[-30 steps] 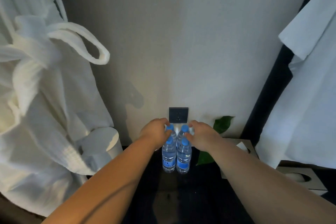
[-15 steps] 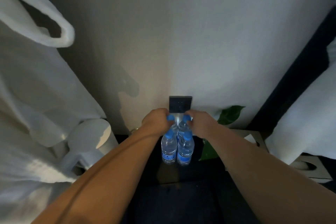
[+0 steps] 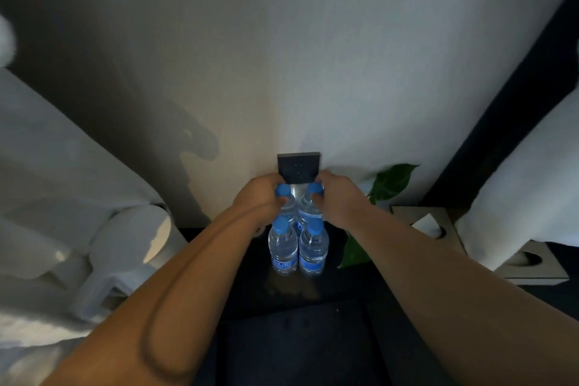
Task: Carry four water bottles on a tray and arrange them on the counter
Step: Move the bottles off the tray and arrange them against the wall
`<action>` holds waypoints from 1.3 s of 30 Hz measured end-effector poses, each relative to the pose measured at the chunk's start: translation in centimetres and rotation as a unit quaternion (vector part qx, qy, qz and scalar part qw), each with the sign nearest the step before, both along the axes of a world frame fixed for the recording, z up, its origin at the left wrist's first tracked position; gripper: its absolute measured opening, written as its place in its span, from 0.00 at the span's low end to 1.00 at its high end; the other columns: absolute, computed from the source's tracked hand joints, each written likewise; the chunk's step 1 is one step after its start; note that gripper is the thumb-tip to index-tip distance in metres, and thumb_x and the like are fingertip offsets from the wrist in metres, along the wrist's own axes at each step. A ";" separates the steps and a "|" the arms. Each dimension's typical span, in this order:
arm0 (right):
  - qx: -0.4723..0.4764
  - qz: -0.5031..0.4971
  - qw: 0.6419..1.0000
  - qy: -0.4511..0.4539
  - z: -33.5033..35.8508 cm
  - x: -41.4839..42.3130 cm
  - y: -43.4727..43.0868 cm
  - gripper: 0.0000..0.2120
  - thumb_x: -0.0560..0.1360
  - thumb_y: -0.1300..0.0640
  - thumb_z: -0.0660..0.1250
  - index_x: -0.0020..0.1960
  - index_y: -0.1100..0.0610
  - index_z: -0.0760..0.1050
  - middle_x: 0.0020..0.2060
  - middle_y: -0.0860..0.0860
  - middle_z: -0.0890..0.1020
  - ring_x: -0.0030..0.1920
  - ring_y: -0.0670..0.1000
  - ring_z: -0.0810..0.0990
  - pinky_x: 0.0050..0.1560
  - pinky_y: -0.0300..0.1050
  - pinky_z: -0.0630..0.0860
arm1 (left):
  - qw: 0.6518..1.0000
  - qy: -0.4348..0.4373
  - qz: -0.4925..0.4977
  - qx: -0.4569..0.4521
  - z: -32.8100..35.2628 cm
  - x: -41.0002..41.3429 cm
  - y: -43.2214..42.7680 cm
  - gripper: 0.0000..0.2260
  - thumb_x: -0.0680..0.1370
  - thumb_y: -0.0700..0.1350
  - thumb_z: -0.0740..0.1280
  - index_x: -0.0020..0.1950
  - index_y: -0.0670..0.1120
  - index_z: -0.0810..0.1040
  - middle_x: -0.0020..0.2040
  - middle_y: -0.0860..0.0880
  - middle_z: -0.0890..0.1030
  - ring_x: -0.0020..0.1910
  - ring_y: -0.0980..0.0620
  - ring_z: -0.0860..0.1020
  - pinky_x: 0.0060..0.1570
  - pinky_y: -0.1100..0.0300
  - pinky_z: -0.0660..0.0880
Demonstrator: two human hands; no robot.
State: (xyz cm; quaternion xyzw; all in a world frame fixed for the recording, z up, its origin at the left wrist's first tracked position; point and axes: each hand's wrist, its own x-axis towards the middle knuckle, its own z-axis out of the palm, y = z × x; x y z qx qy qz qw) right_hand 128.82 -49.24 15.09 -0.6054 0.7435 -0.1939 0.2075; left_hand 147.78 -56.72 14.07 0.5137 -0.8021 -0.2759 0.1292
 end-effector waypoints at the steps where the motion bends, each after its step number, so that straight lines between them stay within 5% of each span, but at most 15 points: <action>1: -0.001 -0.001 1.000 -0.003 0.0 0.1 0.0 0.15 0.81 0.53 0.67 0.66 0.55 0.73 0.50 0.56 0.82 0.44 0.53 0.82 0.43 0.47 0.78 | 1.000 0.013 -0.007 0.002 -0.2 0.3 -0.1 0.09 0.75 0.42 0.72 0.50 0.55 0.78 0.43 0.55 0.79 0.40 0.56 0.76 0.35 0.66 0.69; 5: -0.013 0.011 1.000 -0.001 -0.2 0.4 0.2 0.13 0.81 0.53 0.66 0.64 0.54 0.73 0.49 0.56 0.83 0.42 0.51 0.80 0.39 0.44 0.73 | 0.998 0.062 -0.024 0.016 -0.4 1.1 0.0 0.11 0.76 0.42 0.71 0.51 0.59 0.79 0.44 0.61 0.79 0.42 0.65 0.75 0.38 0.77 0.68; 13: -0.009 0.044 0.999 0.000 0.5 -0.1 0.2 0.15 0.80 0.53 0.69 0.64 0.55 0.75 0.52 0.56 0.83 0.47 0.54 0.82 0.46 0.50 0.81 | 0.997 -0.012 -0.030 -0.066 -0.8 0.7 0.4 0.09 0.75 0.45 0.67 0.53 0.57 0.77 0.43 0.54 0.79 0.42 0.52 0.77 0.42 0.56 0.76; 19: -0.003 0.043 0.999 -0.003 0.3 -0.1 0.4 0.15 0.81 0.53 0.68 0.65 0.57 0.78 0.54 0.55 0.83 0.50 0.53 0.81 0.50 0.49 0.80 | 0.997 0.046 -0.048 -0.040 -0.4 1.1 0.4 0.18 0.73 0.50 0.64 0.61 0.65 0.73 0.44 0.64 0.78 0.43 0.65 0.76 0.43 0.69 0.71; 23: -0.011 0.027 1.000 0.003 0.2 0.3 0.4 0.13 0.81 0.53 0.68 0.63 0.55 0.79 0.51 0.53 0.83 0.49 0.52 0.81 0.48 0.46 0.79 | 0.995 -0.037 -0.049 -0.082 -0.1 0.4 0.1 0.14 0.77 0.54 0.70 0.62 0.59 0.78 0.51 0.56 0.80 0.48 0.54 0.77 0.46 0.56 0.76; 29: -0.013 0.009 0.998 0.055 -0.3 0.9 0.1 0.07 0.82 0.53 0.66 0.55 0.56 0.78 0.46 0.53 0.81 0.46 0.52 0.79 0.45 0.45 0.75 | 0.994 -0.053 0.013 -0.090 -0.5 -1.3 0.6 0.07 0.80 0.49 0.67 0.58 0.53 0.77 0.50 0.48 0.80 0.44 0.50 0.75 0.38 0.58 0.70; 39: -0.005 -0.004 0.999 0.043 0.3 0.7 -0.1 0.07 0.81 0.51 0.68 0.52 0.55 0.77 0.44 0.51 0.81 0.45 0.52 0.80 0.47 0.49 0.79 | 0.986 -0.032 0.056 -0.152 -1.1 -1.5 2.0 0.09 0.78 0.52 0.67 0.57 0.53 0.74 0.48 0.48 0.80 0.44 0.47 0.78 0.41 0.51 0.78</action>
